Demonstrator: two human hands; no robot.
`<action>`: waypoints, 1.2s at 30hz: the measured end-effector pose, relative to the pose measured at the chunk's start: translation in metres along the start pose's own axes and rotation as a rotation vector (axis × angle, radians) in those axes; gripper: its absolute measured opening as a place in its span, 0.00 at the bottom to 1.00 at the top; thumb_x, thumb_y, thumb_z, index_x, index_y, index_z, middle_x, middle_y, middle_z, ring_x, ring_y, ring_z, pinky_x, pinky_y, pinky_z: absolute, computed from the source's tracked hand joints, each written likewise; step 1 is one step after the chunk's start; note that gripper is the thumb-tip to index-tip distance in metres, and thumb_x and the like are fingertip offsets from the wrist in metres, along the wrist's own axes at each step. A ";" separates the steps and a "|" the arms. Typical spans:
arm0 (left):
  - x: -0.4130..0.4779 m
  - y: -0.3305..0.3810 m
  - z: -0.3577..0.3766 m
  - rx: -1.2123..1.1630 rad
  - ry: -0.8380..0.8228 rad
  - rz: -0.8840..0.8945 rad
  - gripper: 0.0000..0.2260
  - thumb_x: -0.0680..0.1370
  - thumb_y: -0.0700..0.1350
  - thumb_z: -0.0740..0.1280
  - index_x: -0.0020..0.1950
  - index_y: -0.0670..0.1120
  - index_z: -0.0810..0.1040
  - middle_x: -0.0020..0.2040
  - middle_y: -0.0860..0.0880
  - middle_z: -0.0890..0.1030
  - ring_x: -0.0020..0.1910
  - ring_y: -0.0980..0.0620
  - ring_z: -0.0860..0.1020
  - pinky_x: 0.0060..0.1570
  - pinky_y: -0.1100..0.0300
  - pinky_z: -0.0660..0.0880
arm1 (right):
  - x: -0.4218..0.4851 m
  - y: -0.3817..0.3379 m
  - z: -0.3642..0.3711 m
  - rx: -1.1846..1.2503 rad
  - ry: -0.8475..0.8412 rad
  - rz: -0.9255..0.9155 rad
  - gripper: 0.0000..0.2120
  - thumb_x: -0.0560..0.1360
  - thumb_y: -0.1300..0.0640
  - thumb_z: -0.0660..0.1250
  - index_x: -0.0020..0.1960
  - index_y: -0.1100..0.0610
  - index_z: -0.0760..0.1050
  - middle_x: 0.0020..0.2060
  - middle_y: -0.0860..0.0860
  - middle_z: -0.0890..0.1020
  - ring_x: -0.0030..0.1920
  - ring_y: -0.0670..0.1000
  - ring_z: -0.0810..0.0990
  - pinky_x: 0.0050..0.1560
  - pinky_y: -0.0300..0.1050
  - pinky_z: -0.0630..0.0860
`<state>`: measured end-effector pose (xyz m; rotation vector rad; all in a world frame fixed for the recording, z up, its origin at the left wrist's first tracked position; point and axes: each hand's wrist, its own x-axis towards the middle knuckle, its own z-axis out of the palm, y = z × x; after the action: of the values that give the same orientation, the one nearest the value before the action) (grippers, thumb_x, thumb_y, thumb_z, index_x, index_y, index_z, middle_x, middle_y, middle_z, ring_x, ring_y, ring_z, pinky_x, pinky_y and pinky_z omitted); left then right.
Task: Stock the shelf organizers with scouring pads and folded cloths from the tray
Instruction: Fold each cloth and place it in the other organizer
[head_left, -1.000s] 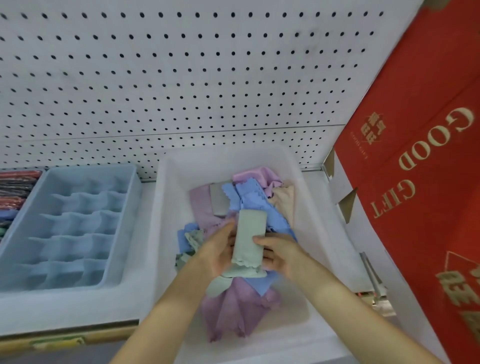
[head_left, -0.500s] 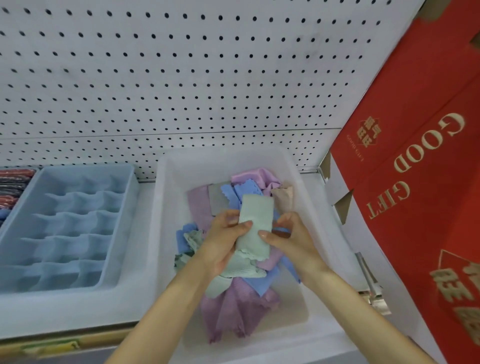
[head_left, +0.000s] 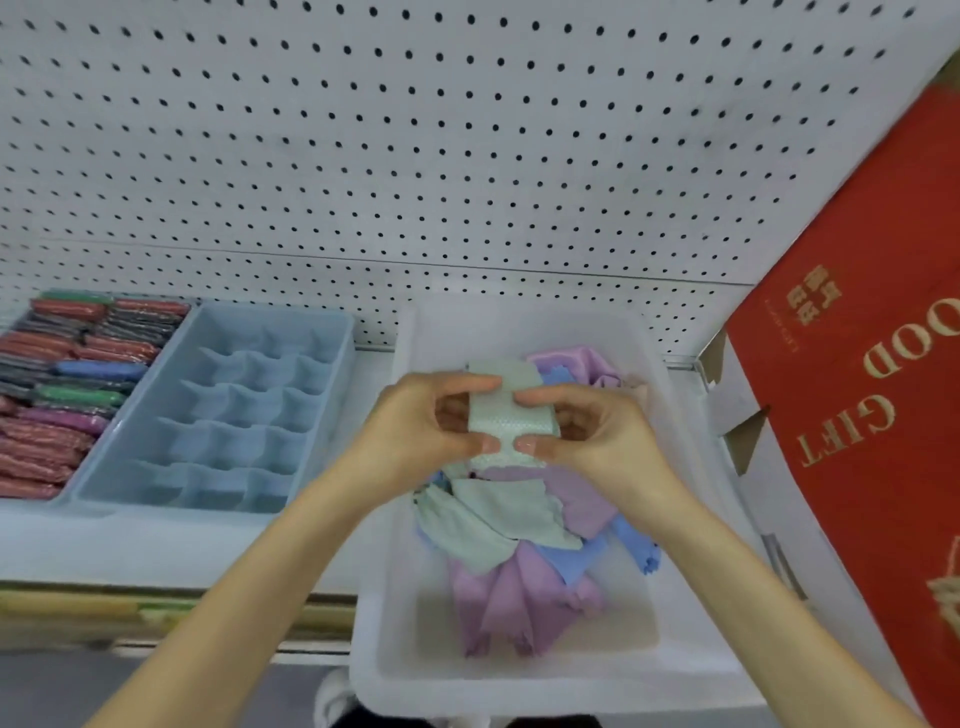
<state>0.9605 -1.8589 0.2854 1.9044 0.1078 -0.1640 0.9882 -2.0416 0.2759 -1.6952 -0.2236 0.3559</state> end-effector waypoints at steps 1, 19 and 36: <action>-0.003 -0.002 -0.009 0.130 0.038 0.044 0.19 0.69 0.36 0.75 0.58 0.48 0.82 0.45 0.51 0.80 0.42 0.55 0.80 0.51 0.62 0.77 | 0.003 -0.003 0.008 -0.088 -0.002 -0.048 0.17 0.66 0.69 0.75 0.44 0.48 0.80 0.38 0.51 0.81 0.38 0.45 0.78 0.42 0.39 0.77; -0.055 -0.043 -0.177 -0.437 0.044 -0.107 0.09 0.80 0.44 0.62 0.60 0.44 0.73 0.53 0.46 0.82 0.48 0.52 0.83 0.42 0.57 0.81 | 0.048 -0.060 0.203 -0.033 0.218 -0.097 0.07 0.73 0.56 0.71 0.49 0.52 0.75 0.39 0.48 0.78 0.34 0.40 0.75 0.37 0.34 0.73; -0.059 -0.116 -0.265 -0.501 0.043 -0.059 0.09 0.80 0.43 0.62 0.60 0.46 0.74 0.56 0.46 0.81 0.55 0.50 0.80 0.51 0.49 0.80 | 0.063 -0.071 0.315 0.014 0.219 0.199 0.05 0.72 0.59 0.71 0.39 0.60 0.82 0.36 0.50 0.82 0.32 0.38 0.77 0.32 0.24 0.69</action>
<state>0.9002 -1.5701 0.2746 1.4058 0.2134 -0.1222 0.9376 -1.7170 0.2996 -1.7324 0.1094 0.3141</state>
